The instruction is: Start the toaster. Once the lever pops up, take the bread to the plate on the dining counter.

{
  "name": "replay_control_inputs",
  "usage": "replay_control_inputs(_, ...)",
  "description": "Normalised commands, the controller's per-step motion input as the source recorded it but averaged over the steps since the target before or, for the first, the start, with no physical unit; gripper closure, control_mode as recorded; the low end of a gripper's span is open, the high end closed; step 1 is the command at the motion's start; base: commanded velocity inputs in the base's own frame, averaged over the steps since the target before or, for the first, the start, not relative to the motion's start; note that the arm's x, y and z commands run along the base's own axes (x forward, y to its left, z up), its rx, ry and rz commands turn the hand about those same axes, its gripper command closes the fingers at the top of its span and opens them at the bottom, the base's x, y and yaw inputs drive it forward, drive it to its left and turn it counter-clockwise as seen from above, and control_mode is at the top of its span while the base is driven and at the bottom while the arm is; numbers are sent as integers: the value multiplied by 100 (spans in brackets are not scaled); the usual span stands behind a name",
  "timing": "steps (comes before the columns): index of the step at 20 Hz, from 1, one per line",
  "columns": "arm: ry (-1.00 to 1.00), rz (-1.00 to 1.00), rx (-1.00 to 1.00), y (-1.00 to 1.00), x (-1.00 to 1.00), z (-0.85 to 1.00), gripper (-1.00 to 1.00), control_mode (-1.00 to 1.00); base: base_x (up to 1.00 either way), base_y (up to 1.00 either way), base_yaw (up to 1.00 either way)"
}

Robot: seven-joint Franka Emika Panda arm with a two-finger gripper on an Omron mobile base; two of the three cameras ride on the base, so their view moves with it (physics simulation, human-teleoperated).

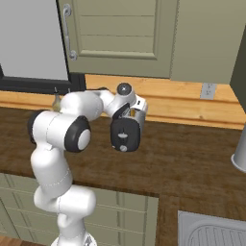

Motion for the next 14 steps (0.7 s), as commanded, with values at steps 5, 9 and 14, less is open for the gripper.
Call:
replay_control_inputs(5, 0, 0, 0, 0, 8, -9, 100, -100, 0, 0, 0)
replay_control_inputs(9, 0, 0, 0, 0, 0, 0, 100, -100, 0, 0, 0)
replay_control_inputs(14, 0, 0, 0, 0, 0, 0, 100, -100, 0, 0, 0)
